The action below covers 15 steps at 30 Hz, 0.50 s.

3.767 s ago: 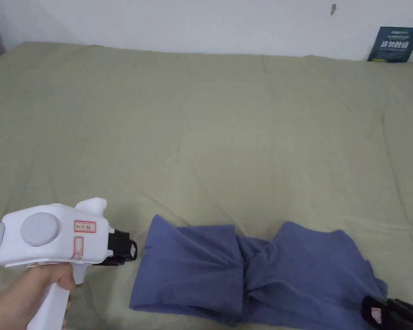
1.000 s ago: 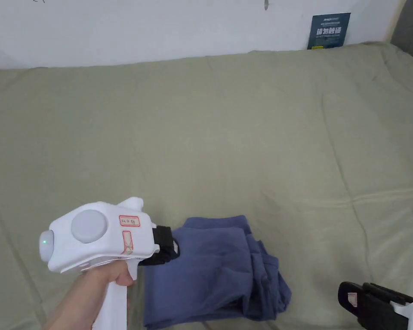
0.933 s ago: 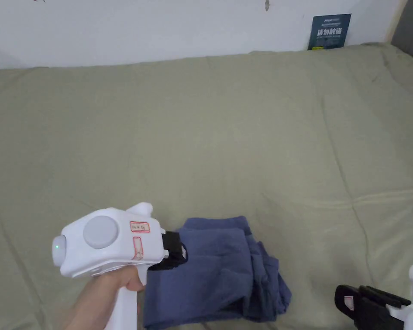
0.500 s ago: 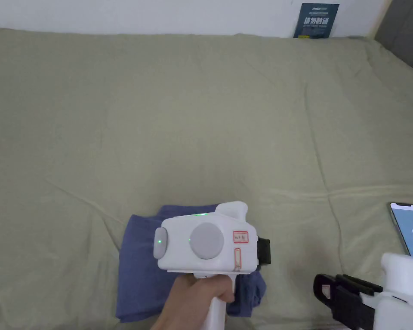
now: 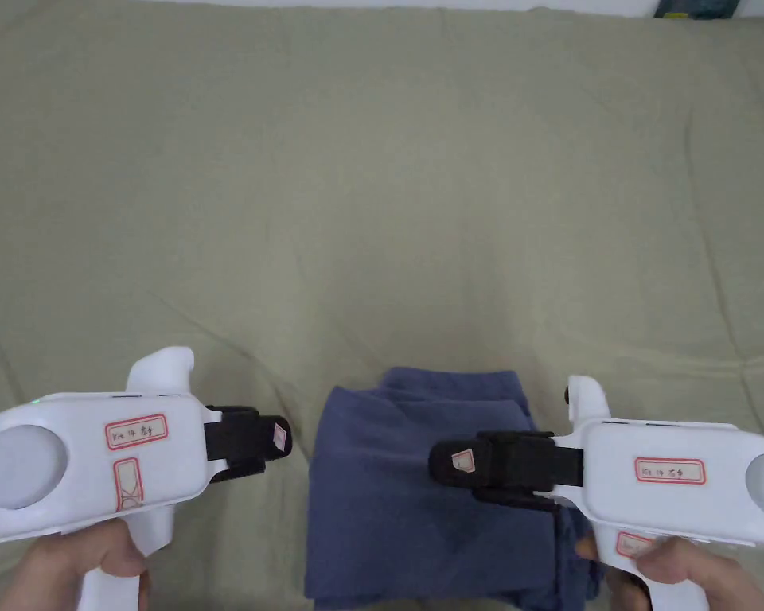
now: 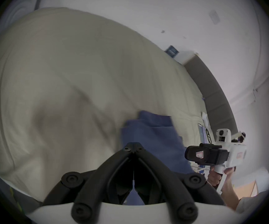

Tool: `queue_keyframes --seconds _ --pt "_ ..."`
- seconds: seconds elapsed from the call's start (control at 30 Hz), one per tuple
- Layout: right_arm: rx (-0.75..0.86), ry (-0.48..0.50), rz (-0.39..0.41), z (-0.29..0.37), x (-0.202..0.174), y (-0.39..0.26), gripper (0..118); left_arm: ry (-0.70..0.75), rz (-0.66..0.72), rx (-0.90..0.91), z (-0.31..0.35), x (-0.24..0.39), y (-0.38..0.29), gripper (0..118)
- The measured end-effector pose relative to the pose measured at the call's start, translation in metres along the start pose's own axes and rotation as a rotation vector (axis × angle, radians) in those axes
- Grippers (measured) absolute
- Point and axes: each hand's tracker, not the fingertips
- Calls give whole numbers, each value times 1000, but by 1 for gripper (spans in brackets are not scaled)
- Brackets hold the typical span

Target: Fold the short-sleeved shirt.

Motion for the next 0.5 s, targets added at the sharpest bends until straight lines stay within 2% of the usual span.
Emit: queue_keyframes --seconds 0.13,0.17,0.2,0.23,0.3,0.33,0.4,0.5 --pt "-36 -32 -98 -2 46 -8 1 -152 41 -68 -11 -13 -7 0" --pt "-31 -4 -93 0 50 -10 1 -190 51 -75 -14 -15 -9 1" --pt "-24 55 -99 2 49 -9 1 -221 55 -91 -16 -16 -9 10" --pt "-34 23 -97 3 44 -5 1 -237 59 -103 -19 -17 -9 41" --pt "-61 -20 -64 0 37 -4 1 -295 30 -130 -28 -23 -7 108" --pt "-72 -29 -54 0 35 -3 1 -363 40 -155 -32 -23 -8 118" --pt "-64 -10 -74 3 38 -3 1 -490 82 -176 -42 -22 -9 118" --pt "-27 31 -128 8 43 -7 1 -478 113 -256 -74 -23 -13 117"
